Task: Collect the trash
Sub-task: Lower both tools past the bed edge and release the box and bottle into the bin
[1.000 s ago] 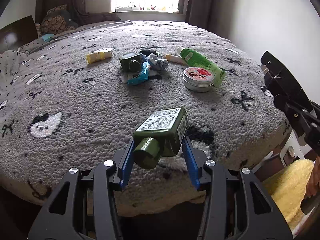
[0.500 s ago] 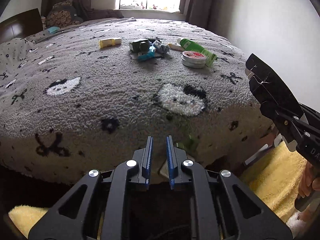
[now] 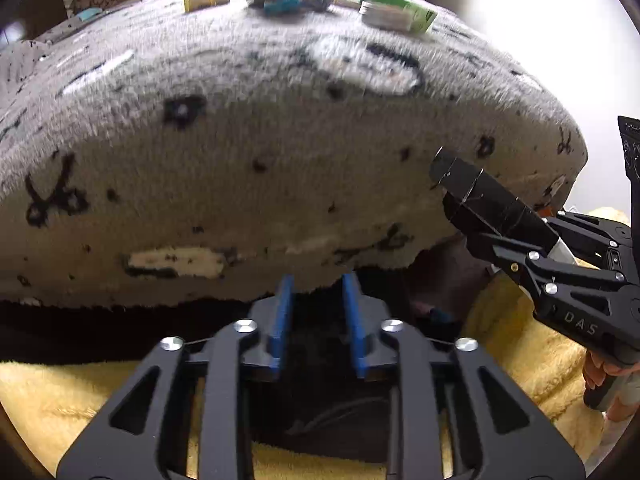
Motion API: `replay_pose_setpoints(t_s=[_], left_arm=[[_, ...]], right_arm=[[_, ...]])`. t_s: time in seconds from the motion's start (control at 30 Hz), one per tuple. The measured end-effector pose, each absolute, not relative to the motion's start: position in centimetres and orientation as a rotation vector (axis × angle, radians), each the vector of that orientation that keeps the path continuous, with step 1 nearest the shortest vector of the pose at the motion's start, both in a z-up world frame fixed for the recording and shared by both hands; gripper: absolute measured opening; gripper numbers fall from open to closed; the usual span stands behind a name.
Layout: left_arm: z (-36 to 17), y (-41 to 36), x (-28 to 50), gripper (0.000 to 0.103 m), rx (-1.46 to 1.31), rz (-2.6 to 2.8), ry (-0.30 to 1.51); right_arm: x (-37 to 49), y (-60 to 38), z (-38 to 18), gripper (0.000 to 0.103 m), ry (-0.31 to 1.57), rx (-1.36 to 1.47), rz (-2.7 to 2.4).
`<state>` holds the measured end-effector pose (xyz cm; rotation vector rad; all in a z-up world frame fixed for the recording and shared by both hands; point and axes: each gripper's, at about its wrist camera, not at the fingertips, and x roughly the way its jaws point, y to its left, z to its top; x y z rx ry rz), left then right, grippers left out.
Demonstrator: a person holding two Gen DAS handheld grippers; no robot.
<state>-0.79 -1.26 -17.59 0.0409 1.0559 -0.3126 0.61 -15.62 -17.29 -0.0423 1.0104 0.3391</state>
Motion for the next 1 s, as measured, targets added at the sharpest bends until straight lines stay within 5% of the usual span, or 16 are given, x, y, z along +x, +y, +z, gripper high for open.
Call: replay_pose_setpoints(t_s=[0.33, 0.4, 0.43, 1.0], left_arm=[[-21.4, -0.6, -0.9, 0.074, 0.057, -0.267, 1.185], [-21.6, -0.5, -0.9, 0.08, 0.052, -0.26, 1.192], [-21.7, -0.4, -0.9, 0.082, 0.05, -0.259, 1.192], [-19.0, 0.7, 0.3, 0.086, 0.059, -0.207, 1.103]], right_arm=[[0.7, -14.5, -21.9, 0.037, 1.217, -0.037, 0.356], [0.6, -14.4, -22.2, 0.063, 1.22, -0.041, 0.352], [0.6, -14.4, -22.2, 0.065, 1.215, -0.041, 0.349], [1.8, -18.5, -16.8, 0.077, 1.07, 0.019, 0.247]])
